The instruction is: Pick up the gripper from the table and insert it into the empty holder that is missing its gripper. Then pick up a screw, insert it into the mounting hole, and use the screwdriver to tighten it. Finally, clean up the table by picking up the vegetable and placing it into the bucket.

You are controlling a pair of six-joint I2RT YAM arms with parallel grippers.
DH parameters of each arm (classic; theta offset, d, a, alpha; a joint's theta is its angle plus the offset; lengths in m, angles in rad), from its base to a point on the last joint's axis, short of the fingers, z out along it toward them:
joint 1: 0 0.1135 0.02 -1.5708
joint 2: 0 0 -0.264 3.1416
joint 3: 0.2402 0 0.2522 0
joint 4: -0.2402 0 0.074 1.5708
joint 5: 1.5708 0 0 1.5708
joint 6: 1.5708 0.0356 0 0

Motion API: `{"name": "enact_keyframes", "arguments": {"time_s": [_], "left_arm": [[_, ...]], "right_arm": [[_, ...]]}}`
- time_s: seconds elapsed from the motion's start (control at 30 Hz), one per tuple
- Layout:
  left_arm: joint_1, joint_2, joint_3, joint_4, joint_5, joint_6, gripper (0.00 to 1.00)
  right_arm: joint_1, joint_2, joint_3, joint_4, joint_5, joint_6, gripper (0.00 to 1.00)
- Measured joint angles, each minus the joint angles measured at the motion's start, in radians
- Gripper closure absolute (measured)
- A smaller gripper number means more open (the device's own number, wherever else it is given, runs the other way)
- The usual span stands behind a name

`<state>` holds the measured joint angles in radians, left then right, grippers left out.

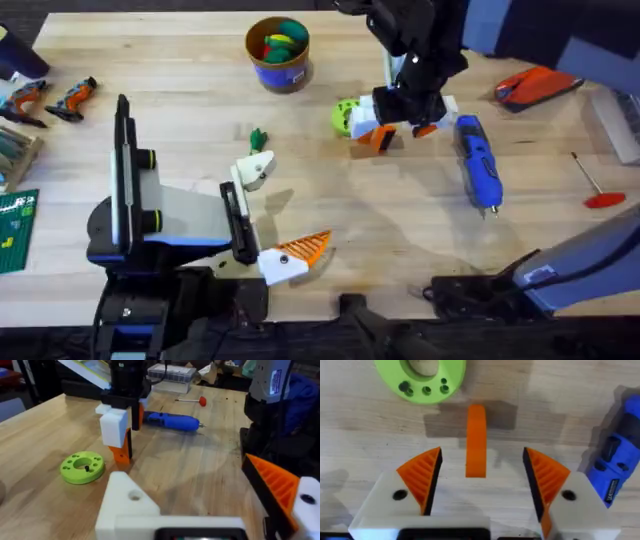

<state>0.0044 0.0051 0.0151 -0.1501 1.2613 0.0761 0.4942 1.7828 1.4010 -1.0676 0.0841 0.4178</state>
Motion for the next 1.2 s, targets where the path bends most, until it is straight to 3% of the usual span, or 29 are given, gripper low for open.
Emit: {"name": "enact_keyframes", "arguments": {"time_s": [0.3, 0.53, 0.67, 0.73, 0.77, 1.2], "left_arm": [[0.0, 0.0, 0.0, 0.0, 0.0, 0.0, 0.015], [0.0, 0.0, 0.0, 0.0, 0.0, 0.0, 0.014], [0.0, 0.0, 0.0, 0.0, 0.0, 0.0, 0.015], [0.0, 0.0, 0.0, 0.0, 0.0, 0.0, 0.015], [0.0, 0.0, 0.0, 0.0, 0.0, 0.0, 0.015], [0.0, 0.0, 0.0, 0.0, 0.0, 0.0, 0.015]], "right_arm": [[0.0, 0.002, 0.0, 0.002, -0.003, 0.048, 0.109], [0.0, 0.002, 0.0, 0.016, -0.003, 0.045, 0.613], [0.0, 0.002, 0.0, 0.032, -0.003, 0.022, 0.773], [0.0, 0.002, 0.0, 0.036, -0.003, 0.016, 0.947], [0.0, 0.002, 0.0, 0.036, -0.003, 0.015, 0.981], [0.005, -0.042, 0.001, 0.004, -0.003, -0.043, 0.984]]}}
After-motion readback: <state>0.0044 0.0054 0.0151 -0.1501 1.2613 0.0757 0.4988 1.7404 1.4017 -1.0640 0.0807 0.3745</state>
